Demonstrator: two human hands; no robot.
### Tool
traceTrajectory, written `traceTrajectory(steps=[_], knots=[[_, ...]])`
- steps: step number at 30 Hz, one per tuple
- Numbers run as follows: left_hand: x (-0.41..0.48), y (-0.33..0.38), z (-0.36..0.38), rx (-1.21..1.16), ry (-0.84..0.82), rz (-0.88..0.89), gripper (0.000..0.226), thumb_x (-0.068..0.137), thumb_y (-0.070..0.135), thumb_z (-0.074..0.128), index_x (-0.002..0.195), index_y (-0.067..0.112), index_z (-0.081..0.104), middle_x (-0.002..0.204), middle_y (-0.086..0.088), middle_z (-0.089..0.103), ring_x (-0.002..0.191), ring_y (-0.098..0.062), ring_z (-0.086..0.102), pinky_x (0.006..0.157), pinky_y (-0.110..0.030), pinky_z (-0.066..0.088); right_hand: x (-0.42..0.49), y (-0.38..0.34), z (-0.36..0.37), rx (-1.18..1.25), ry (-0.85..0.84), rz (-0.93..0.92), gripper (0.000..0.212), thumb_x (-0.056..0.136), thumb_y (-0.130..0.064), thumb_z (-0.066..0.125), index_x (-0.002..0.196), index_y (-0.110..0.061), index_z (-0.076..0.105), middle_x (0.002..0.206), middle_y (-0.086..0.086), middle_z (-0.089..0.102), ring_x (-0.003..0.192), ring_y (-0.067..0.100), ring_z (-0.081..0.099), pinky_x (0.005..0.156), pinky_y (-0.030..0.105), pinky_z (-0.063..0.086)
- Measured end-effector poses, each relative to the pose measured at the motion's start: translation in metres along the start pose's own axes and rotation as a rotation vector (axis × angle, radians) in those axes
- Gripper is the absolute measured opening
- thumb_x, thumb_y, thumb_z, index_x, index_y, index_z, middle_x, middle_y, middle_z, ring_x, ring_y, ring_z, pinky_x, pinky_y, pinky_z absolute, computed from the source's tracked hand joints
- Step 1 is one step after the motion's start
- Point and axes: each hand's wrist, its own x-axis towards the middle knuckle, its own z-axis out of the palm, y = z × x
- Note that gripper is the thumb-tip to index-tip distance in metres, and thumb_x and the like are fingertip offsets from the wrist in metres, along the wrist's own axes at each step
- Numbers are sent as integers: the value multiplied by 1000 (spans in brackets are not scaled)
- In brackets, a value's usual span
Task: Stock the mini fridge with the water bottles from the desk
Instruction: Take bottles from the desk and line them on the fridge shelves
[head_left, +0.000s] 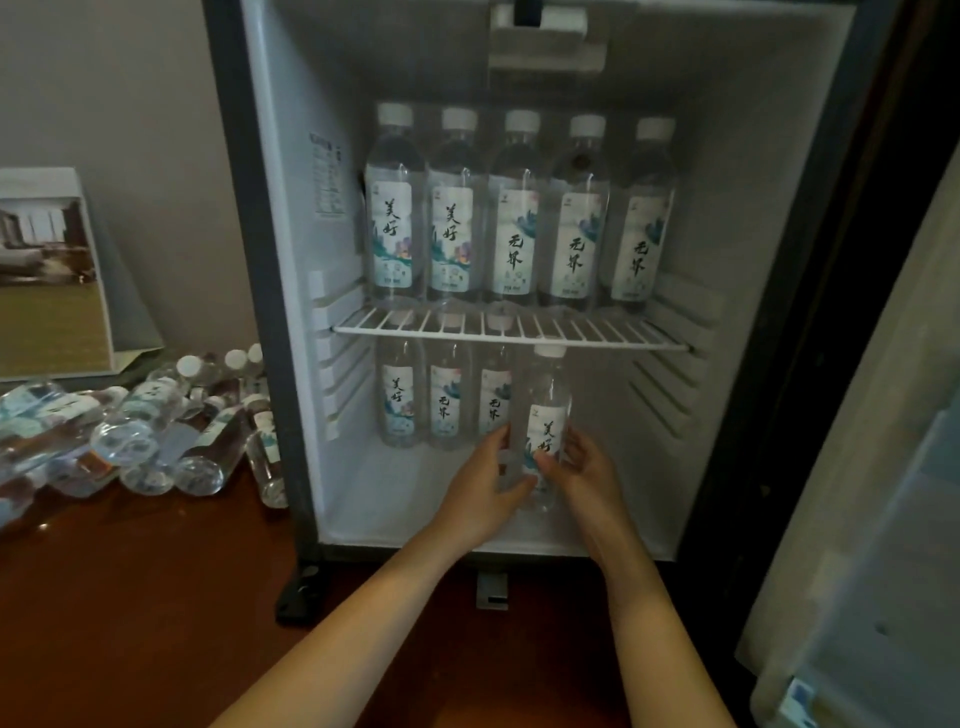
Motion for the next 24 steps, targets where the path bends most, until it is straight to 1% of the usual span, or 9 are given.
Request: traceTrajectory(steps=[2, 5, 8, 11, 13, 15, 18, 20, 24], knots=[[10, -4, 2, -6, 5, -12, 58, 89, 17, 60, 140, 21, 31, 120, 13, 46, 110, -4, 47, 93, -21, 41, 10, 3, 1, -24, 14, -16, 37, 86, -1, 61, 112, -24, 50, 103, -9, 61, 95, 6, 61, 78, 19, 49], [21, -12, 6, -2, 5, -7, 58, 89, 15, 59, 140, 19, 31, 122, 11, 46, 113, -7, 49, 99, -28, 43, 21, 9, 2, -73, 24, -43, 40, 86, 2, 60, 116, -22, 48, 103, -10, 60, 94, 1, 59, 79, 19, 49], [28, -20, 11, 8, 42, 12, 54, 90, 15, 59, 138, 18, 34, 121, 12, 47, 113, -6, 49, 98, -26, 43, 30, 14, 2, -77, 32, -57, 41, 86, 4, 59, 117, -19, 47, 103, -8, 61, 93, 1, 60, 81, 21, 50], [33, -26, 14, 16, 88, -5, 48, 90, 18, 58, 134, 16, 40, 124, 5, 53, 110, -9, 53, 95, -26, 45, 38, 18, 2, -82, 35, -66, 41, 86, 3, 59, 117, -20, 46, 105, -6, 62, 94, 2, 60, 84, 22, 50], [37, -29, 14, 24, 104, -22, 43, 89, 18, 59, 130, 13, 44, 124, -1, 57, 108, -13, 56, 93, -27, 46, 43, 20, 3, -89, 29, -83, 42, 86, 3, 59, 119, -19, 45, 108, -4, 62, 96, 5, 61, 86, 23, 51], [43, -32, 12, 53, 111, -42, 40, 89, 13, 59, 127, 11, 47, 122, -6, 59, 109, -18, 58, 91, -27, 46, 49, 23, 4, -93, 43, -90, 46, 86, 4, 59, 124, -18, 44, 114, 3, 61, 102, 14, 61, 90, 30, 50], [50, -35, 9, 80, 93, -75, 43, 88, 3, 54, 130, 6, 45, 123, -11, 59, 111, -22, 58, 89, -22, 42, 60, 26, 5, -127, 75, -89, 47, 86, 3, 59, 127, -13, 43, 117, 6, 58, 104, 18, 59, 94, 36, 49], [53, -37, 7, 52, 52, -85, 47, 88, -1, 52, 133, 5, 43, 126, -13, 57, 111, -24, 58, 91, -22, 42, 66, 28, 5, -155, 85, -90, 50, 87, 1, 59, 131, -12, 41, 119, 5, 57, 108, 20, 58, 97, 39, 48], [54, -40, 4, 10, -16, -90, 53, 87, -5, 52, 137, 7, 39, 131, -12, 52, 114, -25, 56, 95, -22, 42, 76, 30, 8, -194, 82, -73, 53, 89, -2, 56, 137, -13, 35, 125, 6, 55, 112, 19, 56, 97, 35, 46]])
